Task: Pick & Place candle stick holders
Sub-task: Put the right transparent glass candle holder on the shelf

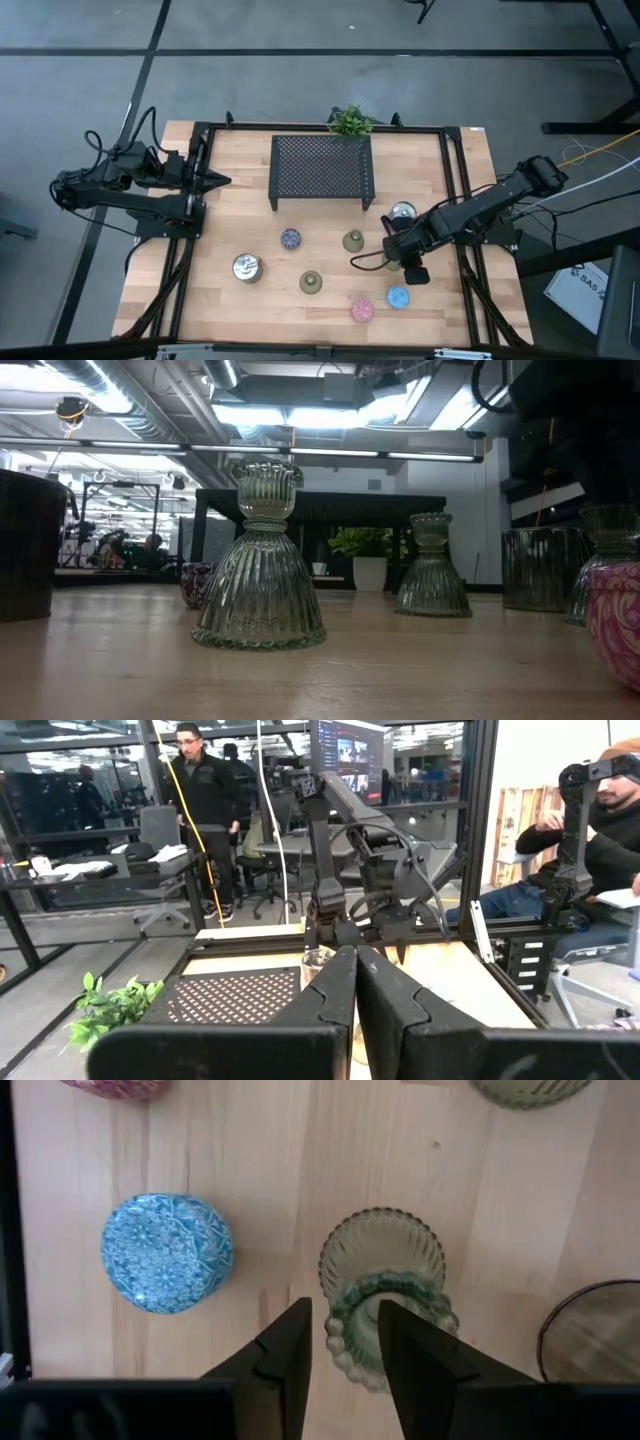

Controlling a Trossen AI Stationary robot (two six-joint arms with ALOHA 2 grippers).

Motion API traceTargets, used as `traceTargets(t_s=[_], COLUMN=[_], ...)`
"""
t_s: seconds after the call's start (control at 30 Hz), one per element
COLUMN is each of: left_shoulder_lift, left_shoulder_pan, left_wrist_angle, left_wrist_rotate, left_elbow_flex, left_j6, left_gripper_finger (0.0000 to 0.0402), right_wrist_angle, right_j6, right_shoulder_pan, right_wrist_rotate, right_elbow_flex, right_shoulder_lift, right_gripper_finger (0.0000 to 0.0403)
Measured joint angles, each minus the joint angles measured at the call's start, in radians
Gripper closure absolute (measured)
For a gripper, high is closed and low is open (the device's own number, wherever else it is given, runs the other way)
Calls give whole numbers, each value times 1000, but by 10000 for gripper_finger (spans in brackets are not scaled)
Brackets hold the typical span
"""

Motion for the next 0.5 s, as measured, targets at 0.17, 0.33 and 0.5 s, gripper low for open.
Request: traceTargets(t_s=[0.17, 0.33, 0.5], left_shoulder_lift=[0, 0, 0], left_shoulder_pan=[0, 0, 0], left_wrist_angle=[0, 0, 0], left_wrist_rotate=[0, 0, 0], left_elbow_flex=[0, 0, 0], left_j6=[0, 0, 0], left_gripper_finger=[396, 393, 396], right_wrist_angle=[-9, -12, -17], right_j6=[-25, -29, -29], right_shoulder_pan=[0, 0, 0], right_wrist_rotate=[0, 0, 4], right_elbow_flex=[0, 1, 3], right_shoulder_lift=[15, 15, 14], right_gripper_finger=[294, 337, 361])
